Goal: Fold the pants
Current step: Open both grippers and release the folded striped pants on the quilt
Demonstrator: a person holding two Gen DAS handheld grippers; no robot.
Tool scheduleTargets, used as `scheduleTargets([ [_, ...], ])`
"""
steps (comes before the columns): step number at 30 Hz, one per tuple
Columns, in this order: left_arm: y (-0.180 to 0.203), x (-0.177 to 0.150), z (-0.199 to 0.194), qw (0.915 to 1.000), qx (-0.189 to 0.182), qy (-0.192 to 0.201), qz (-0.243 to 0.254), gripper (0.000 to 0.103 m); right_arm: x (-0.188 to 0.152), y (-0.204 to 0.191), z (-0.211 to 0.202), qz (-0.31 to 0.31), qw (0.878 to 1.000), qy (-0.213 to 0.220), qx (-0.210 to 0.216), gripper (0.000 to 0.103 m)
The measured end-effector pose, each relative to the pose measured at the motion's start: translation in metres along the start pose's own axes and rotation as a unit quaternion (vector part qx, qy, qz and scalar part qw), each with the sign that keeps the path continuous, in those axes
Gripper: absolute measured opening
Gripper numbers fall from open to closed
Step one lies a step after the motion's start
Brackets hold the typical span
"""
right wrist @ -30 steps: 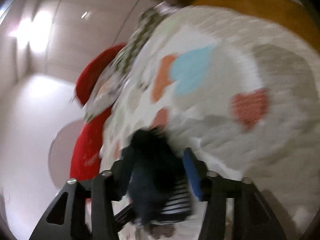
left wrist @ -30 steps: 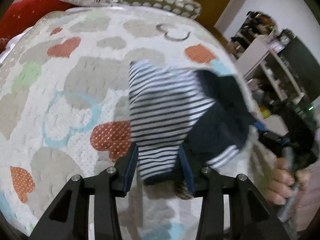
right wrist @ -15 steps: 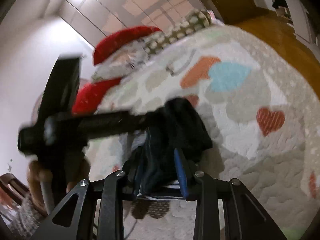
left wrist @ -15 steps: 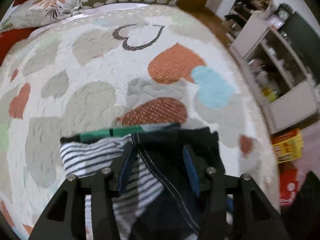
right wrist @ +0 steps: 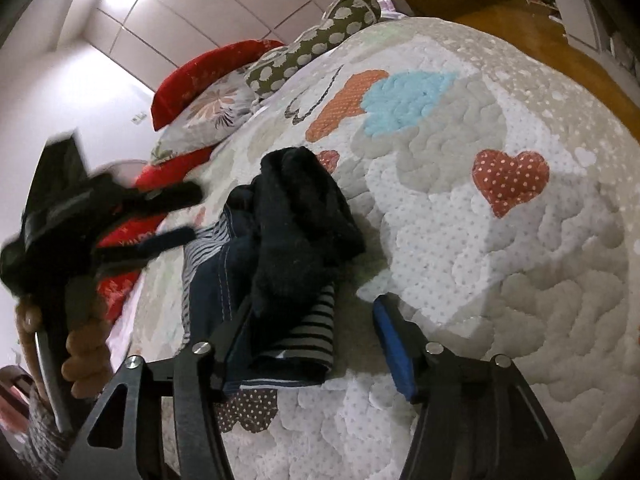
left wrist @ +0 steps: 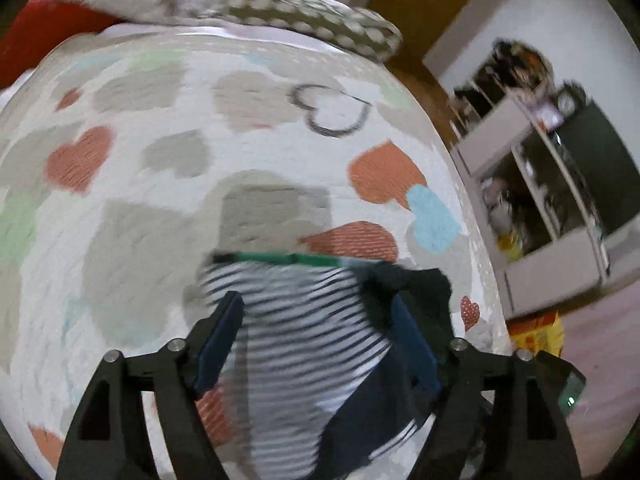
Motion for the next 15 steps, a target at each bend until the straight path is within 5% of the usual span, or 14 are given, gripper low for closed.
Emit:
scheduleTargets([
  [8,-0.036,-0.036,-0.012,0.9993,0.005,0.022,-0.031,0.076,-0.015,-0.004,-0.010,-0.038,0.998,0.046,0.009,0.065],
  [15,-0.038,-0.088,0.009,0.9962,0.077,0.040,0.001,0.077,-0.013,-0.005,-0.013,-0.033,0.999,0.038,0.010,0.063],
])
Point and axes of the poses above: each gripper's, at about its wrist camera, not at the fingertips, and z roughly the way its jaws point, y to its right, x to its top, the point moved 1 cm from there along z, roughly the way its jaws point, and after that the axes turned 12 degrees about -z, right-handed, at the moved point
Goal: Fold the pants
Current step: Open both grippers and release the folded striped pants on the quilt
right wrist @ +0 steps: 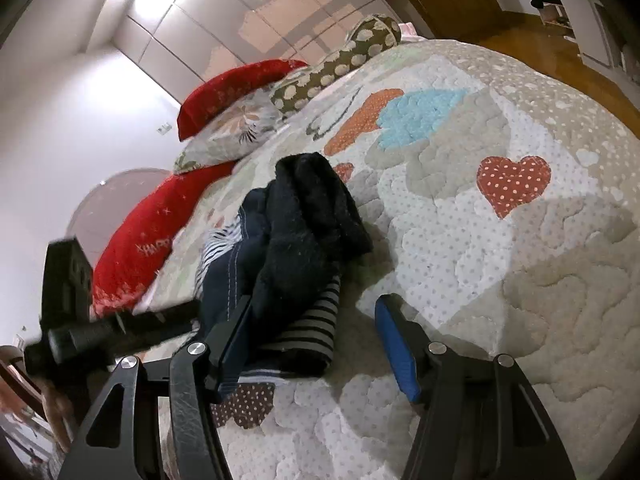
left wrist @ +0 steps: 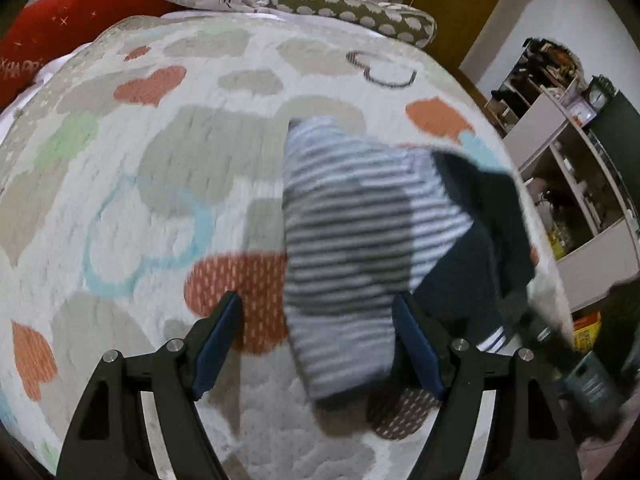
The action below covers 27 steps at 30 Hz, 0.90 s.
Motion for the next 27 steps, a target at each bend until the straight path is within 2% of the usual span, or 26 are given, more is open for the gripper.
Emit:
scheduleTargets([
  [2,-0.004,-0.005,-0.001,0.9999,-0.007,0.010,-0.001,0.077,0.009,-0.007,-0.005,-0.003,0.999,-0.022,-0.026,0.062],
  [5,-0.008,-0.007,-0.001,0.9997,-0.018,0.015,-0.009,0.077,0.033,-0.029,-0.029,-0.026,0.999,0.016,-0.026,0.062],
  [8,-0.008,-0.012,-0.001,0.9993,-0.022,0.028,-0.008,0.077,0.061,-0.053,-0.024,-0.042,0.998,0.008,0.048,0.062],
  [11,-0.007,-0.015,-0.001,0.9993,-0.019,0.034,-0.001,0.077,0.080,-0.071,0.015,-0.037,0.991,-0.046,0.120,0.062],
  [13,-0.007,-0.014,-0.001,0.9992,-0.019,0.035,0.000,0.077,0.085,-0.075,0.052,-0.025,0.985,-0.089,0.148,0.062],
  [16,-0.006,-0.015,0.000,0.9991,-0.021,0.037,0.004,0.078,0.090,-0.060,0.102,0.015,0.984,-0.132,0.115,0.060],
  [18,-0.006,-0.014,0.001,0.9990,-0.021,0.038,0.005,0.079,0.095,-0.048,0.113,0.030,0.988,-0.123,0.087,0.053],
  [20,-0.005,-0.015,0.001,0.9990,-0.019,0.039,0.008,0.080,0.103,-0.045,0.107,0.022,0.993,-0.098,0.058,0.049],
  [23,-0.005,-0.015,0.002,0.9989,-0.020,0.040,0.013,0.081,0.112,-0.047,0.084,0.004,0.998,-0.061,0.016,0.052],
  [27,-0.009,-0.016,-0.009,0.9992,-0.034,0.019,0.000,0.081,0.112,-0.035,0.045,0.011,1.000,-0.026,-0.008,0.060],
])
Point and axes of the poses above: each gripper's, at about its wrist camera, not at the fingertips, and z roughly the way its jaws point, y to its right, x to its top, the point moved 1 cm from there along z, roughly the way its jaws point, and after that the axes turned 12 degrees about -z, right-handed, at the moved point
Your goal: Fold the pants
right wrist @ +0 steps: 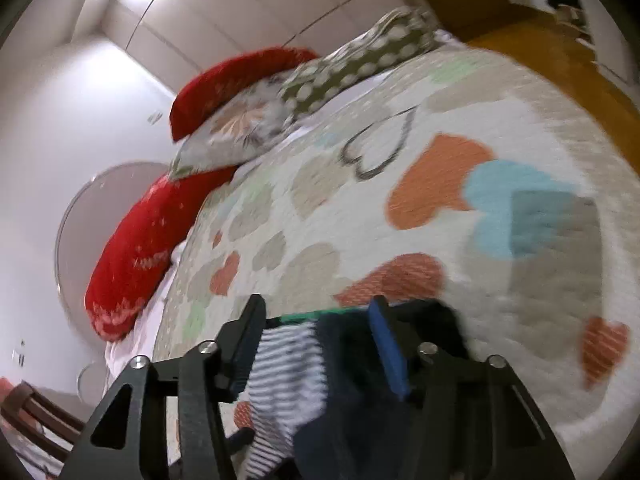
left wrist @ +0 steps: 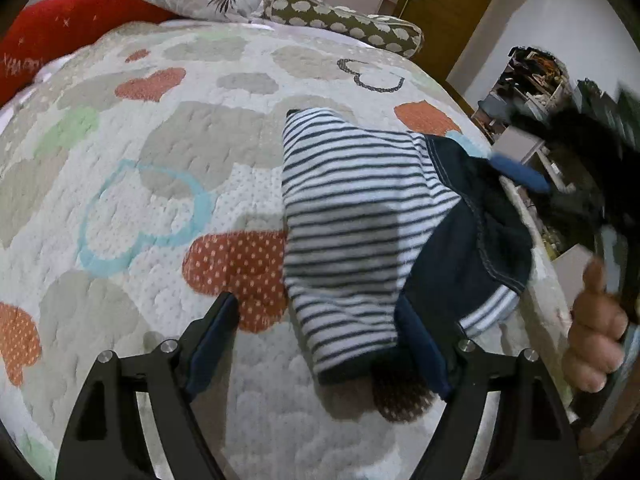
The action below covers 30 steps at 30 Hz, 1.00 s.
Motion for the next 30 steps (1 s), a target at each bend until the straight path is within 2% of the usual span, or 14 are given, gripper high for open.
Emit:
scheduleTargets([
  [6,-0.004,-0.009,-0.021,0.9996,-0.011,-0.003,-0.025,0.081,-0.035,0.031,-0.049,0.050,0.999,0.021,-0.006,0.061],
  [10,0.006,-0.017,-0.034,0.9999,0.009,0.013,-0.008,0.081,-0.075,0.043,-0.070,0.095,0.994,0.044,0.013,0.063],
  [13,0.015,-0.024,-0.048,0.9985,0.033,0.039,0.019,0.081,-0.094,0.048,-0.069,0.118,0.992,0.027,0.018,0.063],
  [18,0.021,-0.034,-0.074,0.9945,0.059,0.076,0.041,0.081,-0.100,0.035,-0.075,0.090,0.995,0.026,-0.020,0.063],
  [27,0.020,-0.041,-0.112,0.9846,0.092,0.135,0.063,0.081,-0.104,0.002,-0.075,0.055,0.998,0.011,-0.037,0.063],
  [30,0.019,-0.041,-0.115,0.9830,0.095,0.142,0.066,0.081,-0.106,-0.002,-0.072,0.051,0.998,0.003,-0.040,0.063],
])
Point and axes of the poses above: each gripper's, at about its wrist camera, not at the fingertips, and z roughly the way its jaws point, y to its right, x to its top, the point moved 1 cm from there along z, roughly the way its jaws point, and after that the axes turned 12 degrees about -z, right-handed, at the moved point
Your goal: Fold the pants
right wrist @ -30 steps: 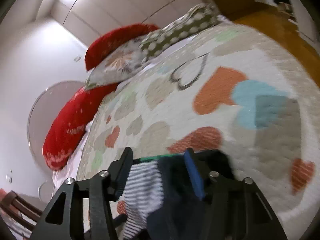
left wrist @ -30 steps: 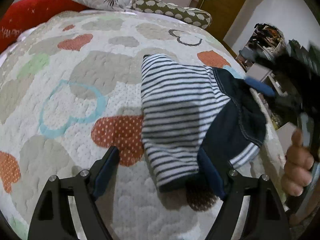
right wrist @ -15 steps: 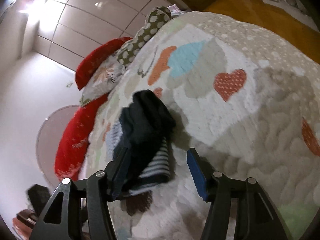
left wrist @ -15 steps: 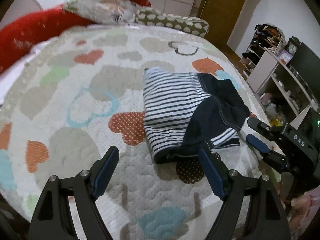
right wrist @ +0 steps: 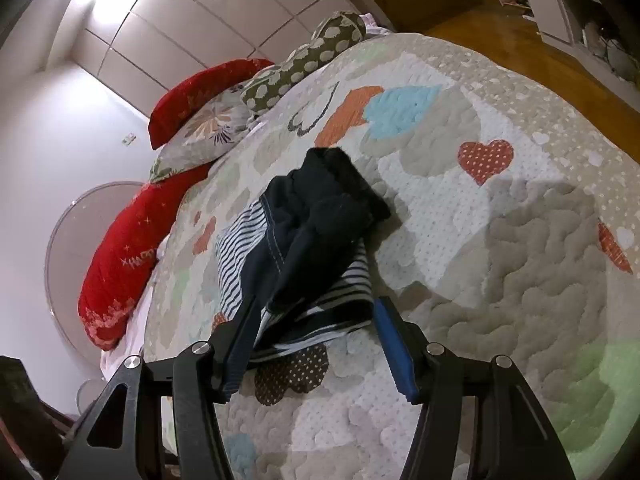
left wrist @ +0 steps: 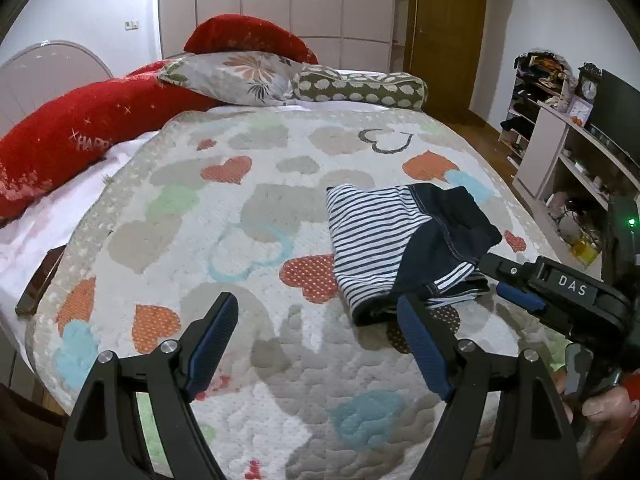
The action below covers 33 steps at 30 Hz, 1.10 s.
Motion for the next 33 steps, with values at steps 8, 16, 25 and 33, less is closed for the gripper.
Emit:
scheduleTargets([
  [8,0.004,-0.006,0.010,0.9998,0.000,-0.019,0.007,0.081,-0.003,-0.001,0.003,-0.002,1.000,-0.005,-0.006,0.063],
  [16,0.003,-0.010,0.020,0.9992,0.003,-0.039,0.004,0.081,-0.005,0.012,0.001,0.017,1.000,-0.003,-0.013,0.063],
  [25,0.003,-0.012,0.027,0.9986,0.006,-0.052,0.007,0.081,-0.008,0.012,0.001,0.020,1.000,-0.004,-0.016,0.063],
  [33,0.000,-0.015,0.036,0.9977,0.005,-0.068,0.000,0.081,-0.008,0.014,0.003,0.024,1.000,-0.003,-0.014,0.064],
])
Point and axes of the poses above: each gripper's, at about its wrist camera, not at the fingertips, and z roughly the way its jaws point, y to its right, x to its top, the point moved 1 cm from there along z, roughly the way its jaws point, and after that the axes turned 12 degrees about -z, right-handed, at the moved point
